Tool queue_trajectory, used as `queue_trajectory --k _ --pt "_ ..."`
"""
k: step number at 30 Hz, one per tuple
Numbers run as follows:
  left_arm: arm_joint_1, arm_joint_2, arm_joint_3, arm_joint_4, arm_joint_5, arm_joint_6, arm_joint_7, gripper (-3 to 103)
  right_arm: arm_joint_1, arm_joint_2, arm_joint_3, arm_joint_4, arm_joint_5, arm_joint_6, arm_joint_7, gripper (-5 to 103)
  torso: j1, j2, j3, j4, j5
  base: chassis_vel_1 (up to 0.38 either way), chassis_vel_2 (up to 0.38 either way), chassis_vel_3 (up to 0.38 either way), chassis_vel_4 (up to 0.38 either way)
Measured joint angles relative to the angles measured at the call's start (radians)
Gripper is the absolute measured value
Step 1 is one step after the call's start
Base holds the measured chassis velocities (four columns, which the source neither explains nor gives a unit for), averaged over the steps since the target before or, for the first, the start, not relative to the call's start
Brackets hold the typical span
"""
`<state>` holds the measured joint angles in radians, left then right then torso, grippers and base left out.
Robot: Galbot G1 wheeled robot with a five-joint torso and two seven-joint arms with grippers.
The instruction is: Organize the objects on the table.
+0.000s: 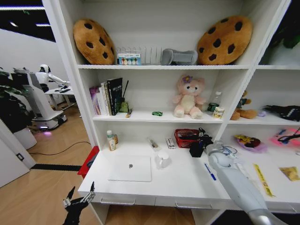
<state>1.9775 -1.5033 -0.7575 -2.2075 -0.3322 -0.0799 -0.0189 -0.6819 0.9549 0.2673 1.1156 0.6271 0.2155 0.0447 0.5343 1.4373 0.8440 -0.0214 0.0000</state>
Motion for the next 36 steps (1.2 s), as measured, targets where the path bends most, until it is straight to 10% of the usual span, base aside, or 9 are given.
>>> queue_trajectory --k 6,20,28,36 --pt "-0.003 0.006 -0.017 0.001 -0.013 0.002 0.0 98 0.016 0.01 -0.021 -0.034 -0.037 0.017 0.004 8 0.0 0.0 0.0 -0.0003 0.0001 0.0 0.0 0.0 0.0" --pt "-0.016 0.01 -0.016 0.014 -0.023 0.008 -0.001 98 -0.033 -0.022 0.004 0.066 0.024 -0.041 -0.001 62 0.0 0.0 0.0 0.0001 0.0 0.0 0.0 0.0 0.0" --pt "-0.017 0.007 -0.011 0.015 -0.019 0.007 0.0 98 -0.381 -0.086 0.157 0.539 0.18 -0.239 0.045 94 0.0 0.0 0.0 -0.0004 -0.0003 0.0 0.0 0.0 0.0" --pt "-0.014 -0.001 -0.006 0.007 -0.012 -0.001 0.001 98 -0.677 -0.079 0.317 0.77 0.233 -0.478 0.179 100 0.0 0.0 0.0 -0.0007 0.0003 0.0 0.0 0.0 0.0"
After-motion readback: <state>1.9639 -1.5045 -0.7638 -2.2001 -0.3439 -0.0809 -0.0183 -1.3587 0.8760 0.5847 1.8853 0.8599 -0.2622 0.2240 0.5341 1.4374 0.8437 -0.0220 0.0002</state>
